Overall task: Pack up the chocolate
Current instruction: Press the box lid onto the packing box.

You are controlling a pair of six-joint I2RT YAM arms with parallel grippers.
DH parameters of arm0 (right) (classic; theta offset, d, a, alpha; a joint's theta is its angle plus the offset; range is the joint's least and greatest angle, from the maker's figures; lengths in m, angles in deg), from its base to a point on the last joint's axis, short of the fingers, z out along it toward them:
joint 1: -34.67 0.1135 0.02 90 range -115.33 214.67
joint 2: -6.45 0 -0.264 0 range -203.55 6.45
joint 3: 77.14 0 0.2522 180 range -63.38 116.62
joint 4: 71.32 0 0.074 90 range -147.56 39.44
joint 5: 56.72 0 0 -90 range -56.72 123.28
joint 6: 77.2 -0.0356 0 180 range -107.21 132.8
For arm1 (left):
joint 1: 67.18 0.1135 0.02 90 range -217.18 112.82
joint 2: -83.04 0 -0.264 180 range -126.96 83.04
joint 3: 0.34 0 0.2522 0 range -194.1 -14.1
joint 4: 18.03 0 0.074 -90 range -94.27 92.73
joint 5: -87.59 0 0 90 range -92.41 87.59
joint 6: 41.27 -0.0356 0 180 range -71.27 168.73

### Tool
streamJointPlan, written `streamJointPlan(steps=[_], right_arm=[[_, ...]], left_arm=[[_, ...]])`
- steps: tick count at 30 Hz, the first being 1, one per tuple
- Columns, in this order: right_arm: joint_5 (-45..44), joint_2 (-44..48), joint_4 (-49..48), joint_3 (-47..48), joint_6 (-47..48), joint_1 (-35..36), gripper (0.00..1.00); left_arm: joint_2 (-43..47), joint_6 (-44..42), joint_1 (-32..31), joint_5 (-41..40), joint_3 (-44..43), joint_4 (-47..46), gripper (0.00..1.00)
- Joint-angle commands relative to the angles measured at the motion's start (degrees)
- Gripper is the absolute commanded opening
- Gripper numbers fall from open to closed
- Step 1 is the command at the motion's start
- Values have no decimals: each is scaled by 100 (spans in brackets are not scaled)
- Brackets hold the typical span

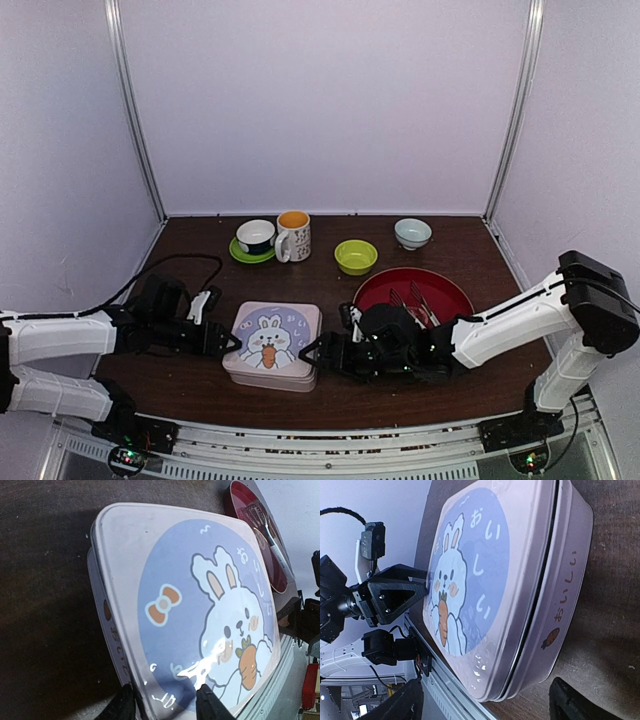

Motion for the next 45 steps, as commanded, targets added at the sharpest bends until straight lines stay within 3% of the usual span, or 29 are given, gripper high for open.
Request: streamJointPlan(steps=[1,10,22,35,45], right_arm=[[2,-79,-399,46,128,-192,87],[486,-543,-986,308,53,-221,83],[628,-524,-1485,-179,-252,-256,65],[741,-489,-2628,-875,-297,-40,64],[758,-752,-2493,-834,-14,-23,53]], left_arm=[[-91,6,5,206,-21,-477,43],[-360,-14,-178,374,-90,-675,36],[-601,-109,-282,291,-217,-565,36],[-659,-72,-328,258,-204,-584,36],[-687,-54,-376,218,-194,-606,36]])
